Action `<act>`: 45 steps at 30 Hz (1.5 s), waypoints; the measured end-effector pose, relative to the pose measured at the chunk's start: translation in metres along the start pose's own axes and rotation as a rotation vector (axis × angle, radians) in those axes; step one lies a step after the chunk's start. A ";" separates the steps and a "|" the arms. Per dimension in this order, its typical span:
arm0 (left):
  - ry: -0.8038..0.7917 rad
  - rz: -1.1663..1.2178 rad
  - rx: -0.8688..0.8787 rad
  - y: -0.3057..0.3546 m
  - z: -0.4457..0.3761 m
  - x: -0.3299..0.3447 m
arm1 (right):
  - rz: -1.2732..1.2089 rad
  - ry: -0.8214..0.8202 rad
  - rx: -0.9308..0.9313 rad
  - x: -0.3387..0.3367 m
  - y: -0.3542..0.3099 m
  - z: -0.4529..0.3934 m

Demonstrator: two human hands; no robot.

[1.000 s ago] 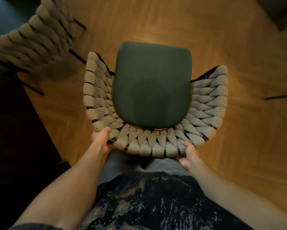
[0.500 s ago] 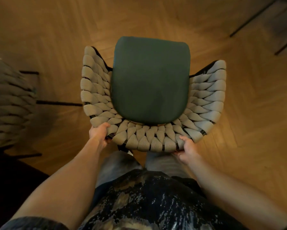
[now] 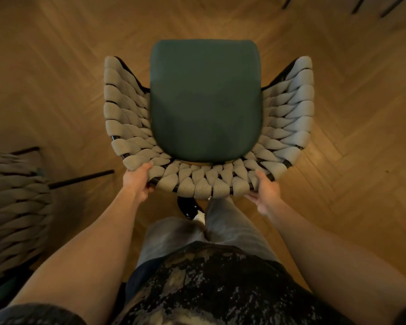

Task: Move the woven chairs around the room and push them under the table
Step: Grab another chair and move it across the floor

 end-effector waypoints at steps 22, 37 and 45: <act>-0.676 -2.298 0.942 0.016 -0.010 0.056 | 2.131 0.061 -0.850 0.049 -0.038 0.013; -0.565 -2.315 0.941 0.151 -0.056 0.171 | 2.074 0.072 -0.797 0.124 -0.193 0.001; -0.515 -2.294 0.991 0.244 -0.084 0.249 | 2.031 0.076 -0.785 0.173 -0.304 -0.008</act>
Point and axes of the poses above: each hand's wrist, its own z-axis away from the middle knuckle, its own x-axis out of the palm, y = z × x, the point moved 5 cm from there along -z, towards the middle knuckle, and after that the axes turned 7 degrees about x, right-handed, at the moved point
